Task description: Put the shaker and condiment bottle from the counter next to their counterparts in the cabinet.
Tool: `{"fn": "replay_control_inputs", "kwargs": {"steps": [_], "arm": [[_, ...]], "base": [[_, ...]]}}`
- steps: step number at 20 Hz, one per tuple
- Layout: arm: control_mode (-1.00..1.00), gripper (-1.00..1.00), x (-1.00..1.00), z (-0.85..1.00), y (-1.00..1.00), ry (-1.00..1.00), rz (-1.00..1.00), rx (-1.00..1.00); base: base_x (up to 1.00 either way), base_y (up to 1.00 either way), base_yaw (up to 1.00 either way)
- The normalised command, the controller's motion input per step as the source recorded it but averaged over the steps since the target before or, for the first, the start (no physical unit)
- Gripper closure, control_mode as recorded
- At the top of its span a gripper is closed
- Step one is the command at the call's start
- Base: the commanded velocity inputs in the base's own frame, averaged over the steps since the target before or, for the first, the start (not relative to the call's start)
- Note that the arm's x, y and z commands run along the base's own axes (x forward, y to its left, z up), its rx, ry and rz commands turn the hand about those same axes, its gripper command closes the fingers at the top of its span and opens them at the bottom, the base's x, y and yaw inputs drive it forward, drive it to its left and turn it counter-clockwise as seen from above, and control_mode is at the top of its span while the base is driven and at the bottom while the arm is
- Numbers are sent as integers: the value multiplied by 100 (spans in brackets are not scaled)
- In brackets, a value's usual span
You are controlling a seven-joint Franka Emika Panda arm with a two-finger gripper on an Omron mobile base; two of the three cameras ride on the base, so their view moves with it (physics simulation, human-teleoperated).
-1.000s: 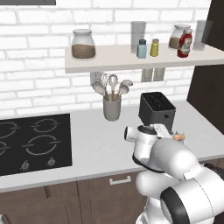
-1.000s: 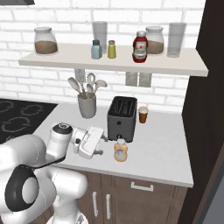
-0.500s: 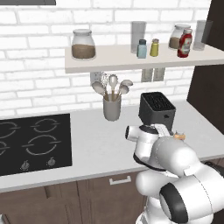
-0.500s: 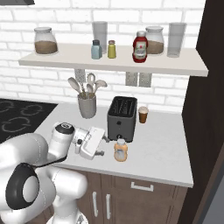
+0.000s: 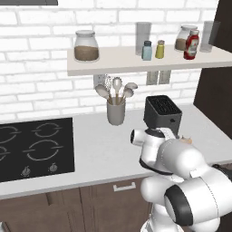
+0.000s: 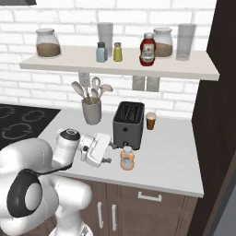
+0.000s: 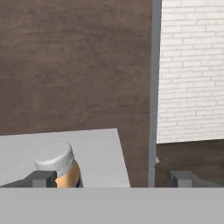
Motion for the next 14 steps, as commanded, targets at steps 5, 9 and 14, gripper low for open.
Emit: {"fn": "replay_control_inputs", "kwargs": {"steps": [5,9,14], "arm": [[-100,-100,8,-6,-13,0,5,2],[-100,-100,3,-9,-3,0,2,1],[-100,-100,6,-8,0,0,0,1]], "base": [[0,0,0],[0,0,0],[0,0,0]]}}
